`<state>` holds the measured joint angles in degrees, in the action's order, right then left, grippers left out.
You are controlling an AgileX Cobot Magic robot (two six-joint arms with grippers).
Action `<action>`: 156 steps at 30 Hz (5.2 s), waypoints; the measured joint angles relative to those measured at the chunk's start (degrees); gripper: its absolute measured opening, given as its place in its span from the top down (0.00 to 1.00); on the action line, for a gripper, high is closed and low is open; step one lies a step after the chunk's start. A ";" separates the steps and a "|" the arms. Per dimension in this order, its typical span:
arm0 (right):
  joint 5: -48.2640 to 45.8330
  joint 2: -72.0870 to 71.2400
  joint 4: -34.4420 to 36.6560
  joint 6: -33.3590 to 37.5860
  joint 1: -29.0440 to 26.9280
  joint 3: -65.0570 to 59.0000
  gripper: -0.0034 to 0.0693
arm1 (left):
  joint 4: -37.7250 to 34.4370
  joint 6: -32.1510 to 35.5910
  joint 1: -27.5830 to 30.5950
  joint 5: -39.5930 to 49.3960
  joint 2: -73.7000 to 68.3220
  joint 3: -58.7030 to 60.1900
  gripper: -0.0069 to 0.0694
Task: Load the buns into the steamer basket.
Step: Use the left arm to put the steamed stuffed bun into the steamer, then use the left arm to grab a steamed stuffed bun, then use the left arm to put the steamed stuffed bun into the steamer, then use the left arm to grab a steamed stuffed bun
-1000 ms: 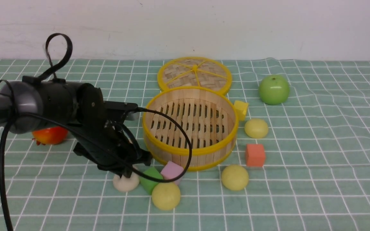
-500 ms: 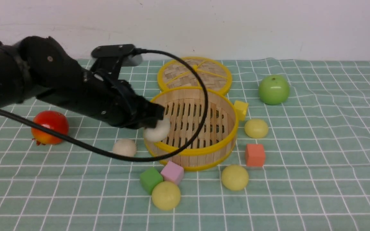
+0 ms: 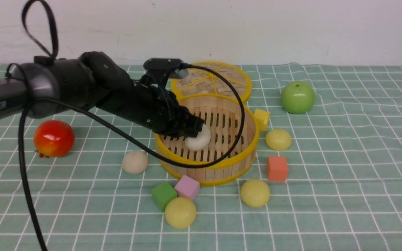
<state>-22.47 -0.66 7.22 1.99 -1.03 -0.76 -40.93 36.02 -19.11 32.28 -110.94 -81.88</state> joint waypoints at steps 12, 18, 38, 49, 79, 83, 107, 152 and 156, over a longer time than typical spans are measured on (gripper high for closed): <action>0.00 0.00 0.00 0.00 0.00 0.00 0.62 | 9.33 -8.27 0.00 0.83 -2.27 -0.72 0.62; 0.00 0.00 0.00 0.00 0.00 0.00 0.62 | 10.29 -11.36 0.00 5.18 2.51 -0.72 0.41; 0.00 0.00 0.00 0.00 0.00 0.00 0.62 | 39.42 -37.06 3.24 14.02 3.02 -1.01 0.70; 0.00 0.00 0.00 0.00 0.00 0.00 0.62 | 31.39 -36.02 6.17 10.28 -0.62 -1.01 0.46; 0.00 0.00 0.00 0.00 0.00 0.00 0.62 | 29.34 -26.54 6.17 4.20 -4.56 -1.01 0.54; 0.00 0.00 0.00 0.00 0.00 0.00 0.62 | 29.34 -26.54 6.17 3.71 -5.71 -1.01 0.59; 0.00 0.00 0.00 0.00 0.00 0.00 0.62 | 27.58 -24.43 -1.34 9.57 -3.84 -16.56 0.92; 0.00 0.00 0.00 0.00 0.00 0.00 0.62 | 28.91 -26.56 -10.73 23.32 6.92 -0.61 0.93; 0.00 0.00 0.00 0.00 0.00 0.00 0.62 | 31.93 -29.48 -16.07 21.62 6.92 2.25 0.93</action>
<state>-22.47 -0.66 7.22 1.99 -1.03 -0.76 -9.00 6.55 -35.18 53.90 -104.02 -79.63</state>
